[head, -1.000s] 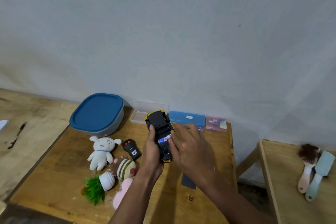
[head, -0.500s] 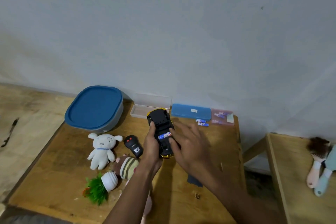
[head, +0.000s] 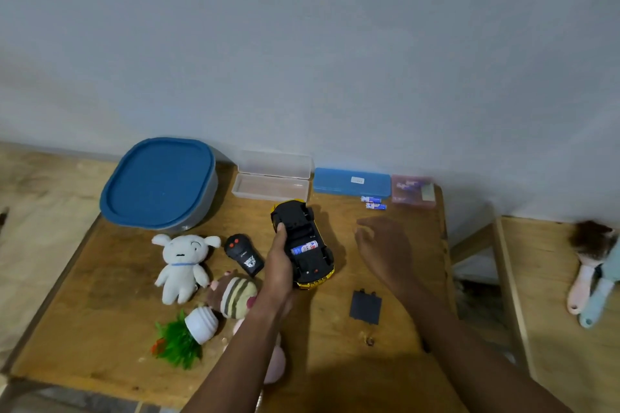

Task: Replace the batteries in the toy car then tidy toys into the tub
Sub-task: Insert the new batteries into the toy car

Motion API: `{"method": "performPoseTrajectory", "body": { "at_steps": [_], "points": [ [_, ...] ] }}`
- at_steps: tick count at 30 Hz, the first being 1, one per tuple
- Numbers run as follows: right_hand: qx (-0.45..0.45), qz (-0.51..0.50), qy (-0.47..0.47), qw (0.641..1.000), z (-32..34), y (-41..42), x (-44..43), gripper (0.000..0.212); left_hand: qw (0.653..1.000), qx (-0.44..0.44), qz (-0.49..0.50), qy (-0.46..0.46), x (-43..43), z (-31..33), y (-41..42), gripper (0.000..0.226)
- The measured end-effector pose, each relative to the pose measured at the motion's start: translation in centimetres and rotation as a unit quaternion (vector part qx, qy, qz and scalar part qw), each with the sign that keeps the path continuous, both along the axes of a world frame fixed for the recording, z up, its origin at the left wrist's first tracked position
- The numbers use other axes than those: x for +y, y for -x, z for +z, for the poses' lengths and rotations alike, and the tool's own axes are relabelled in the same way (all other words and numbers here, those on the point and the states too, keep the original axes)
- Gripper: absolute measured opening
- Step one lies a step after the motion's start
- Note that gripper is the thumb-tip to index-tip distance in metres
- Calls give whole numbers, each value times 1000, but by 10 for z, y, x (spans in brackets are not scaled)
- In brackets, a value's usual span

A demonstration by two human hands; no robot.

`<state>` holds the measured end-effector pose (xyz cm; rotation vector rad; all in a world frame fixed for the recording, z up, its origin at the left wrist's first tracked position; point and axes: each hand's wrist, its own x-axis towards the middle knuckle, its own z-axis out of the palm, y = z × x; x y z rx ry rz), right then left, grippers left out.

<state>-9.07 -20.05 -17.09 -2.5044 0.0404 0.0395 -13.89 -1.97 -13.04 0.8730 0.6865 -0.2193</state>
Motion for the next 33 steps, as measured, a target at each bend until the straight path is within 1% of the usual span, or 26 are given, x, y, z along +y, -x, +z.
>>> {"method": "performPoseTrajectory", "body": {
  "at_steps": [1, 3, 5, 8, 12, 16, 20, 24, 25, 26, 27, 28, 29, 30, 31, 33],
  "points": [
    [8, -21, 28, 999, -4, -8, -2, 27, 1000, -2, -11, 2, 0, 1, -1, 53],
    [3, -31, 85, 996, -5, -22, -7, 28, 999, -9, -34, 2, -1, 2, -3, 53],
    [-4, -7, 126, 992, -1, -32, -11, 28, 999, -13, -51, -10, -1, 2, -5, 53],
    [-31, 55, 202, 977, -1, -44, -14, 29, 998, -21, -64, -10, -2, 4, -9, 51],
    [-16, 87, 214, 973, -20, -58, -12, 26, 996, -18, -78, -26, -1, 5, -11, 50],
    [-34, 76, 205, 975, -25, -61, -12, 21, 995, -9, -84, -45, 1, 5, -10, 52],
    [-42, 87, 230, 968, -28, -58, -15, 25, 995, -10, -86, -52, 3, 4, -5, 52],
    [-50, 134, 262, 955, -31, -48, -20, 16, 996, -10, -80, -49, 2, 9, 2, 53],
    [-43, 140, 239, 960, -34, -43, -20, 16, 996, -11, -76, -45, 2, 11, 4, 52],
    [-25, 129, 183, 974, -34, -37, -19, 16, 997, -11, -71, -36, 1, 12, 7, 51],
    [-3, 105, 103, 989, -32, -31, -16, 15, 997, -13, -67, -26, 1, 14, 11, 50],
    [18, 78, 17, 997, -29, -25, -12, 12, 998, -15, -65, -18, 0, 16, 15, 50],
    [30, 49, -65, 996, -23, -18, -9, 10, 998, -19, -64, -13, -1, 17, 19, 49],
    [43, 13, -135, 990, -15, -11, -5, 7, 998, -22, -63, -11, -1, 18, 24, 50],
    [61, -24, -207, 976, -4, -5, -3, 5, 998, -25, -62, -8, -1, 18, 29, 50],
    [96, -87, -354, 926, 23, 8, -1, 5, 998, -31, -58, -4, -4, 20, 38, 50]
  ]
}}
